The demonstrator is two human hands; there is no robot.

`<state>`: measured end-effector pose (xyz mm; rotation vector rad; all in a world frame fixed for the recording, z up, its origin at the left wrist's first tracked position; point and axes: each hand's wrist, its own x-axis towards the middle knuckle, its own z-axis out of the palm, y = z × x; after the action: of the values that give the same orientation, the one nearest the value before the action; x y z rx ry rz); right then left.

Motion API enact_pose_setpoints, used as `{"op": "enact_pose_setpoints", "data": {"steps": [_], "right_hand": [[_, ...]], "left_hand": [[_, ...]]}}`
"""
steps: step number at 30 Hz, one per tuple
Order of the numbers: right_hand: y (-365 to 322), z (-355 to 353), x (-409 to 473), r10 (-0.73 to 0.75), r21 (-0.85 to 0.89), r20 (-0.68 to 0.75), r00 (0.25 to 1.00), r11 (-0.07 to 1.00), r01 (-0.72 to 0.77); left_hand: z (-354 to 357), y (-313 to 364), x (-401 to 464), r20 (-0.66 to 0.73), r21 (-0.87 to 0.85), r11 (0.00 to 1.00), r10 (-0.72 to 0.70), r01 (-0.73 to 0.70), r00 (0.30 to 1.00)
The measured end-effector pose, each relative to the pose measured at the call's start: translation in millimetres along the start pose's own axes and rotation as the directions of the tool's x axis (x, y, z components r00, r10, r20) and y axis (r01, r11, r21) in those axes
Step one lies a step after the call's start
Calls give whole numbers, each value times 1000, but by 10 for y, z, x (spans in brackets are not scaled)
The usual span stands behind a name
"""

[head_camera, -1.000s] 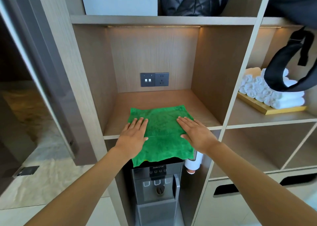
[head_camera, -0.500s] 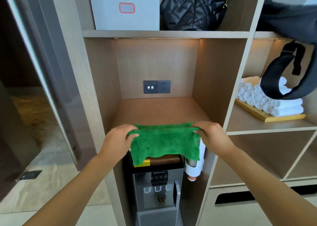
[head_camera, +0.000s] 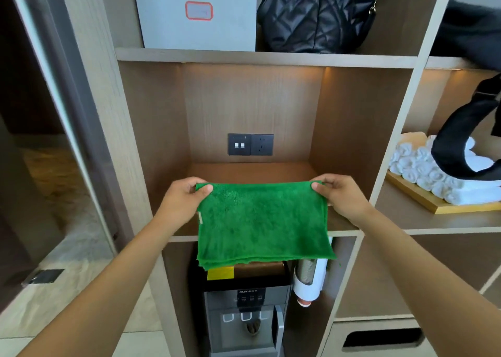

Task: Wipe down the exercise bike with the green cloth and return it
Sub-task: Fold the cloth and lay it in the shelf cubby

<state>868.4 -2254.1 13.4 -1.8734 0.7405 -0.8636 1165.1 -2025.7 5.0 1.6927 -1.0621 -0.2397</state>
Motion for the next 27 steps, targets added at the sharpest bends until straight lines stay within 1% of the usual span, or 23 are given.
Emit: {"op": "enact_pose_setpoints", "data": {"steps": [1, 2, 3, 4, 5, 7, 9, 10, 12, 13, 14, 20, 24, 26, 27], "right_hand": [[42, 53, 133, 31, -70, -37, 999, 997, -33], [73, 96, 244, 41, -190, -81, 996, 980, -55], [82, 133, 320, 20, -331, -118, 993, 942, -58], [78, 177, 353, -23, -451, -129, 991, 892, -38], [72, 245, 349, -70, -517, -101, 992, 856, 8], [99, 455, 249, -120, -577, 47, 992, 807, 125], [219, 707, 113, -92, -604, 240, 966, 765, 223], [298, 813, 48, -61, -638, 311, 948, 727, 256], [446, 931, -21, -21, -732, 379, 925, 605, 313], [498, 941, -11, -8, -751, 389, 921, 577, 322], [526, 928, 29, 5, -755, 396, 918, 571, 323], [585, 895, 557, 74, -705, 520, 851, 600, 379], [534, 836, 948, 35, -692, 550, 835, 578, 432], [484, 801, 1037, -23, -704, 515, 857, 560, 438], [458, 782, 1049, -62, -721, 488, 870, 534, 442]], "left_hand": [[75, -29, 102, -27, 104, 994, -37, 40, 999], [137, -45, 176, -67, 257, 964, -46, 62, 997], [194, -42, 209, -98, 407, 911, -23, 61, 995], [261, -20, 209, -105, 493, 870, 30, 25, 994], [345, 2, 191, -62, 521, 853, 82, -38, 995], [560, 45, 108, 138, 496, 847, 140, -191, 981], [799, 37, -10, 347, 498, 829, 78, -254, 935], [882, 13, -59, 409, 546, 791, 35, -275, 912], [942, -53, -105, 456, 635, 714, -37, -296, 889], [934, -73, -106, 464, 648, 704, -62, -291, 883], [920, -90, -86, 472, 648, 705, -77, -287, 878], [984, -195, 181, 465, 690, 679, -150, -251, 873], [1097, -266, 513, 419, 722, 660, -181, -206, 890], [1160, -290, 643, 400, 732, 658, -203, -178, 894], [1181, -302, 692, 389, 735, 658, -209, -165, 897]]}}
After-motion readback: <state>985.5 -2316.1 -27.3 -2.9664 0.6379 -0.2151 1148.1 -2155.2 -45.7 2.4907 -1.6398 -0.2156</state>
